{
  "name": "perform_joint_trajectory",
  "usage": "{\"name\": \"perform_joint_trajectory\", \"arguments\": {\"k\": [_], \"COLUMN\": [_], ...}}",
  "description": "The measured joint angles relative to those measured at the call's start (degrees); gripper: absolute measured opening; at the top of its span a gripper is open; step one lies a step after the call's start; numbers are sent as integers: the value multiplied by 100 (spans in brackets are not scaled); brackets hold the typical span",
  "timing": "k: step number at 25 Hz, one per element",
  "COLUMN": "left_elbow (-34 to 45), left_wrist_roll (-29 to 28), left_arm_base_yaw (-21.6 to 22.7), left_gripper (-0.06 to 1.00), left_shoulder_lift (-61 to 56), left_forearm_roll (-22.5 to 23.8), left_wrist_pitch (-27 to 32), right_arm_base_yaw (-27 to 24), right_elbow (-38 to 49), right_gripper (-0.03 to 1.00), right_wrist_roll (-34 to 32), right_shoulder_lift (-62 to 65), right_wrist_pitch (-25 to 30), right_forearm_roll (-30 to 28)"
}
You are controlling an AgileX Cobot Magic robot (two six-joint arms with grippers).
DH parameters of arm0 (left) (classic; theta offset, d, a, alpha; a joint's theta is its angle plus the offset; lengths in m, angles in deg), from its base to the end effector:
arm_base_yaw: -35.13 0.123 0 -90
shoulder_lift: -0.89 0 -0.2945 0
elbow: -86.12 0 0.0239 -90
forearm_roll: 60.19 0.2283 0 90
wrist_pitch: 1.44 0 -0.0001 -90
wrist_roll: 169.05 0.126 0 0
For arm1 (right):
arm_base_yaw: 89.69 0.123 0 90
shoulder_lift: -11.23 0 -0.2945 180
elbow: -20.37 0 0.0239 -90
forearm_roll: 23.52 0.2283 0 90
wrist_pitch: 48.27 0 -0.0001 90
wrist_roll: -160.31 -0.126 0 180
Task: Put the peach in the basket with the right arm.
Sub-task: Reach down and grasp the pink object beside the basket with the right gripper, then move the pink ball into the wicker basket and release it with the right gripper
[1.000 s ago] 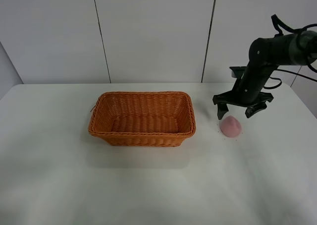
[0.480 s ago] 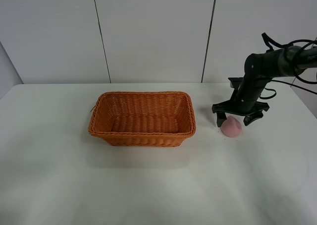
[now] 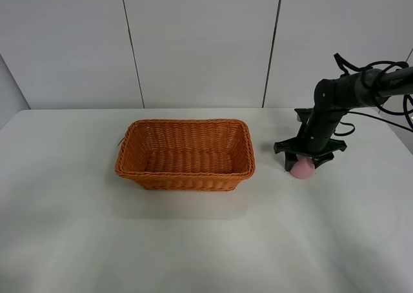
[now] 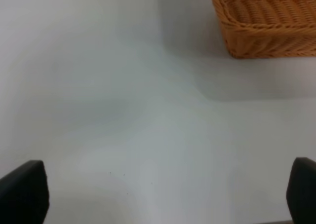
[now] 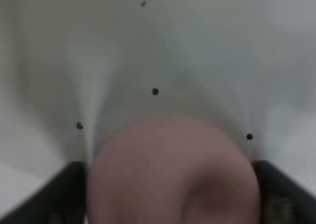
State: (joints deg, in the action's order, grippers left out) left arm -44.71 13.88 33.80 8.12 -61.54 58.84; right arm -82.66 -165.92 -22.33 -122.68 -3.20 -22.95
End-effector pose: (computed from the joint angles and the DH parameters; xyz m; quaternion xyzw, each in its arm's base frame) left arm -0.0028 -0.0025 0.2497 0.0320 0.8505 -0.0044 0.5250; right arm 0.4124 0.0517 0.0898 -0.0349 0.9973 0.0091 0.0632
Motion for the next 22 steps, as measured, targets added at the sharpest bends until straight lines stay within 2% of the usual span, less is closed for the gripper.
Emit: {"name": "perform_joint_trajectory", "arguments": {"k": [2,4,11,17,22], "left_elbow": [0,0,0,0,0], "left_wrist_roll": [0,0,0,0,0], "left_arm_base_yaw": [0,0,0,0,0], "left_gripper": [99,99,99,99,99], "left_shoulder_lift": [0,0,0,0,0], "left_forearm_roll": [0,0,0,0,0], "left_wrist_pitch": [0,0,0,0,0], "right_arm_base_yaw": [0,0,0,0,0], "right_elbow": [-20,-26,-26,-890,-1781], "right_gripper": [14,2,1,1,1], "right_wrist_roll": [0,0,0,148,168], "right_shoulder_lift": [27,109,846,1272,1272], "right_wrist_pitch": [23,54,299,1576,2173], "right_forearm_roll": [-16,-20,-130,-136,-92]}}
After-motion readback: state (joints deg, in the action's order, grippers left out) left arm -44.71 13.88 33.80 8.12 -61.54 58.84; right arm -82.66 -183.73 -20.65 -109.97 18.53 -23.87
